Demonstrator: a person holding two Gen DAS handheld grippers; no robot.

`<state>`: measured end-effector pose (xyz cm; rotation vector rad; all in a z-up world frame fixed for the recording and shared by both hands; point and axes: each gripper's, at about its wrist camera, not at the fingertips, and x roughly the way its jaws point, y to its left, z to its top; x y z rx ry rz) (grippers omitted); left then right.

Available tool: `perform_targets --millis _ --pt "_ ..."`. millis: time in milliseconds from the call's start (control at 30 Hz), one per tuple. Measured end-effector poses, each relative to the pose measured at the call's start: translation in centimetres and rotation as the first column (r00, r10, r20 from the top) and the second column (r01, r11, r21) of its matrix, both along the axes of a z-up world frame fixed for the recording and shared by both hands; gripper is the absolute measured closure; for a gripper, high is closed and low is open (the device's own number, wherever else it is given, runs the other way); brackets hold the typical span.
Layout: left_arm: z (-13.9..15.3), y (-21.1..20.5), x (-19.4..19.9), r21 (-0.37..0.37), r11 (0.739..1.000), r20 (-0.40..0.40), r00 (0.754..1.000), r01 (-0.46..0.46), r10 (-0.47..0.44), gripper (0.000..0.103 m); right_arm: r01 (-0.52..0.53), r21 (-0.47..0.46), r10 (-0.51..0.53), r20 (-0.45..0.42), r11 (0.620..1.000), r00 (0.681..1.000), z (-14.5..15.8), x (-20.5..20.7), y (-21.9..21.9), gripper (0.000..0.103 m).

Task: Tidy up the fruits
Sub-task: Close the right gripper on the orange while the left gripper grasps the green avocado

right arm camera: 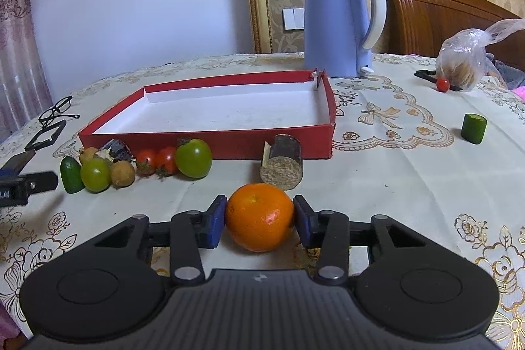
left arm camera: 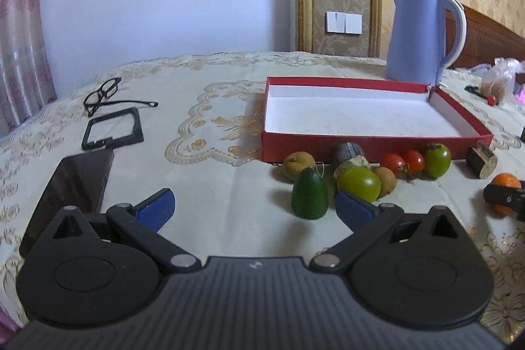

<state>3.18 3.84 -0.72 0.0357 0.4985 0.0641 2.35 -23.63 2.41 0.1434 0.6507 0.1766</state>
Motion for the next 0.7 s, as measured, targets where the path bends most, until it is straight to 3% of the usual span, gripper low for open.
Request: perform_targets --millis 300,367,400,500,567,700 --pt "-0.5 -2.1 2.2 0.099 0.995 -0.048 0.999 0.025 -0.021 0.003 0.003 0.026 -0.003 -0.005 1.0 1.0 -0.1 0.1 -0.4 0.06" --pt "-0.6 -2.3 2.7 0.117 0.993 -0.055 0.998 0.029 -0.023 0.015 0.003 0.031 -0.003 -0.005 1.0 1.0 -0.1 0.1 -0.5 0.06" --pt "-0.7 -2.3 2.9 0.111 0.993 -0.066 0.998 0.032 -0.025 0.017 0.003 0.032 -0.002 -0.005 0.999 1.0 -0.1 0.1 -0.5 0.06" --pt "-0.9 -1.9 3.5 0.055 0.997 -0.096 0.994 0.058 -0.052 0.03 0.002 0.033 -0.002 -0.005 0.999 1.0 -0.1 0.1 -0.5 0.06" --pt "-0.9 -1.7 3.6 0.015 0.997 -0.1 0.992 0.081 -0.079 0.046 0.002 0.034 -0.002 -0.005 0.999 1.0 -0.1 0.1 -0.5 0.06" --pt "-0.9 -2.3 3.6 0.003 0.993 -0.101 0.988 0.115 -0.115 0.067 0.003 0.035 -0.003 -0.004 0.999 1.0 -0.1 0.1 -0.5 0.06"
